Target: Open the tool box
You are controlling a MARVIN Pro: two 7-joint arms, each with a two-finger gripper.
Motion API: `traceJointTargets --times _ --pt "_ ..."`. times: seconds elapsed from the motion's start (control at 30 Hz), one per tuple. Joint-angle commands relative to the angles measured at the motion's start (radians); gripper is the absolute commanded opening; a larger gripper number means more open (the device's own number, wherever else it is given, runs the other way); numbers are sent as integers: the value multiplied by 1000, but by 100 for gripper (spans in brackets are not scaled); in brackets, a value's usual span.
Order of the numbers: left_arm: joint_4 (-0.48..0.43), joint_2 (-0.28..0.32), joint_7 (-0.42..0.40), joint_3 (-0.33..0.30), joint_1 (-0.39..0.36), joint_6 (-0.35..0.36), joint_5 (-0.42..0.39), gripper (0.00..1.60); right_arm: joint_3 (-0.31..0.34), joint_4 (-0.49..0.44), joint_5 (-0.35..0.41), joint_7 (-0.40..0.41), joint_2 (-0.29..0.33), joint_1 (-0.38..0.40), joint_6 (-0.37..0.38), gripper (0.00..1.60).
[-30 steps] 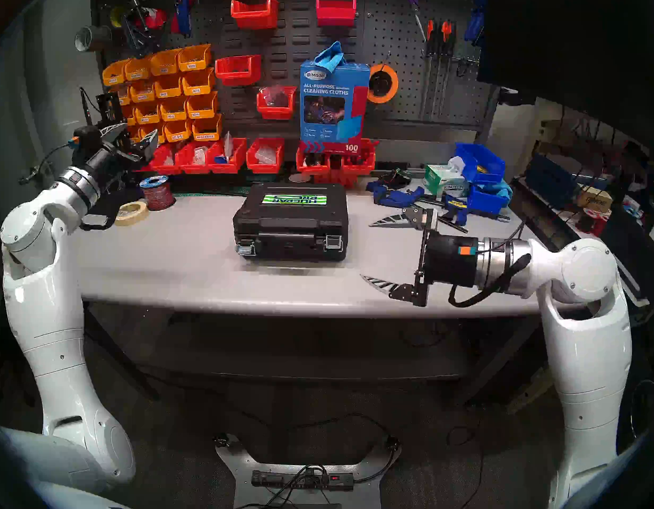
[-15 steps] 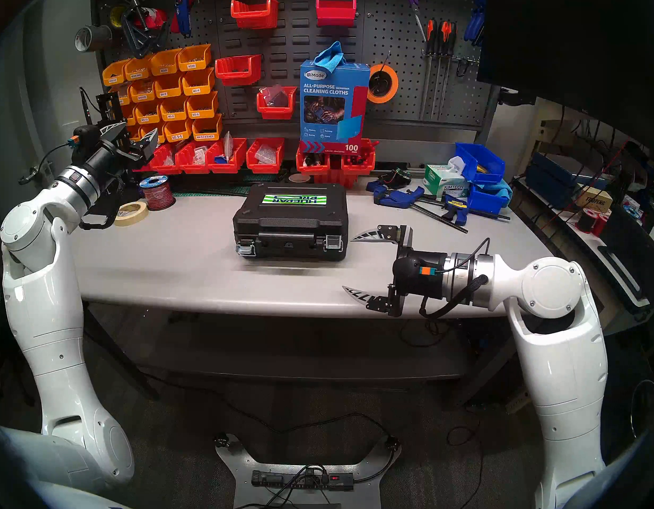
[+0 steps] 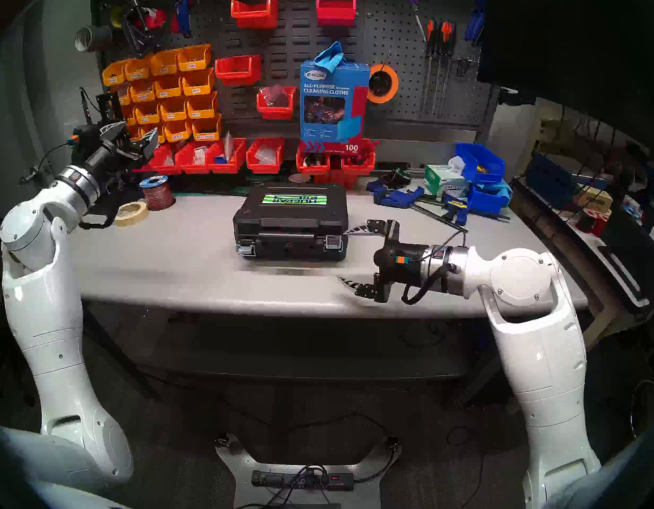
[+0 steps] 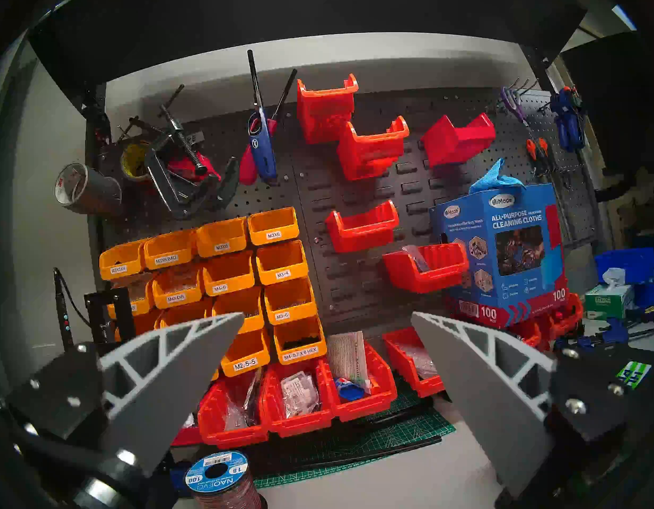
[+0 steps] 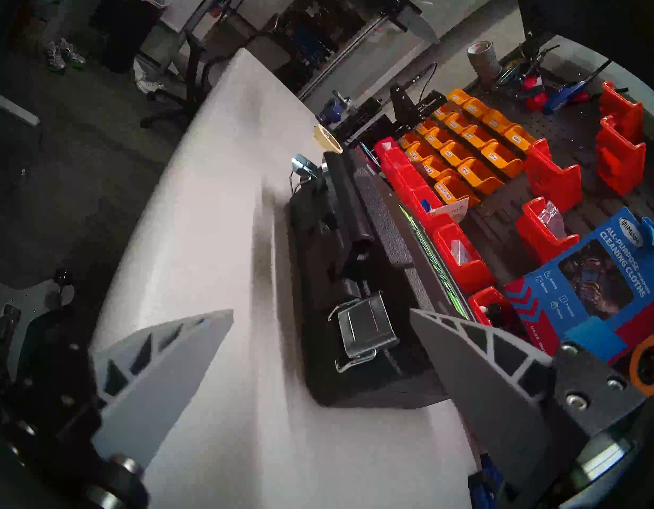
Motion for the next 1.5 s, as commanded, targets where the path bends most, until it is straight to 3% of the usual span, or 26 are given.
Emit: traceJointTargets --times 0.0,1.0,1.47 --pt "-10 2 -2 -2 -13 -2 -7 160 -9 13 -22 -16 -5 44 7 160" --pt "-10 6 3 0 -10 -2 -12 160 -78 89 -36 -1 -28 129 10 160" --pt "-10 8 5 1 -10 -2 -14 160 -104 97 -43 -4 -31 134 18 160"
